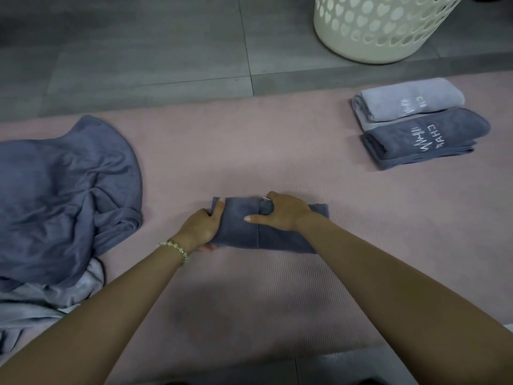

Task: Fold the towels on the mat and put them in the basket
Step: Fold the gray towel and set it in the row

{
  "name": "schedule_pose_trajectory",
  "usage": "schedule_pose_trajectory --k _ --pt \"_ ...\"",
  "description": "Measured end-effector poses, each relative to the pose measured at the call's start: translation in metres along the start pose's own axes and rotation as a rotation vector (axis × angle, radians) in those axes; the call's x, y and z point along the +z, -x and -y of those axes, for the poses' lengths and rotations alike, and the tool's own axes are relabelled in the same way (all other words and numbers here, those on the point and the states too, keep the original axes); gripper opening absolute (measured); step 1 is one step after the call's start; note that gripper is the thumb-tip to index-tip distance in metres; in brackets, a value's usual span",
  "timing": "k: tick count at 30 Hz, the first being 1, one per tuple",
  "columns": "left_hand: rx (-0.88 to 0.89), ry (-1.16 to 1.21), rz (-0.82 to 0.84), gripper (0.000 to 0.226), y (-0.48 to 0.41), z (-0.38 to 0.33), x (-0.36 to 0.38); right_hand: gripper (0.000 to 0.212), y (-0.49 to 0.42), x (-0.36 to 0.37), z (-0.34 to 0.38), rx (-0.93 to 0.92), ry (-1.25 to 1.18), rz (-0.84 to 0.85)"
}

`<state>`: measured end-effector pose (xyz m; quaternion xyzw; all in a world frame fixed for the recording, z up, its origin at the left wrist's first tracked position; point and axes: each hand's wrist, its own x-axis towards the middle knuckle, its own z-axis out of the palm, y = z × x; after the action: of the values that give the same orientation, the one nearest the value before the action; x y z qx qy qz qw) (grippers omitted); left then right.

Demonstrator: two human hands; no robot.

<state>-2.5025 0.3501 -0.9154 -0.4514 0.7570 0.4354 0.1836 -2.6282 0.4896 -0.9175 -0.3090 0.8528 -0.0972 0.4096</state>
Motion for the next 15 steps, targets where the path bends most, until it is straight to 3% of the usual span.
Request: schedule_pose_trajectory --k 2,4,6,8,11,15 --pt "-0.015 0.195 -0.059 0.061 -0.002 0.006 0.005 0.08 0.0 -0.004 -0.001 0.024 -0.076 0.088" --pt "-0.055 0.456 -0.135 0.073 -0.001 0.013 0.009 0.067 0.005 -0.007 -0.004 0.051 -0.365 0.104" --pt "-0.091 0.67 -0.127 0.09 0.005 0.011 0.019 0.051 0.016 -0.004 -0.003 0.089 -0.688 0.018" --pt "-0.061 0.812 -0.029 0.067 0.014 -0.006 0.029 0.038 0.022 0.002 -0.001 0.116 -0.869 -0.141" --pt "0.048 0.78 -0.007 0.039 0.026 -0.047 0.033 0.04 0.031 0.0 0.007 0.11 -1.095 -0.313" --pt "0.19 0.787 -0.063 0.045 0.034 -0.086 0.025 0.059 0.045 -0.022 -0.003 -0.029 -1.355 -0.287"
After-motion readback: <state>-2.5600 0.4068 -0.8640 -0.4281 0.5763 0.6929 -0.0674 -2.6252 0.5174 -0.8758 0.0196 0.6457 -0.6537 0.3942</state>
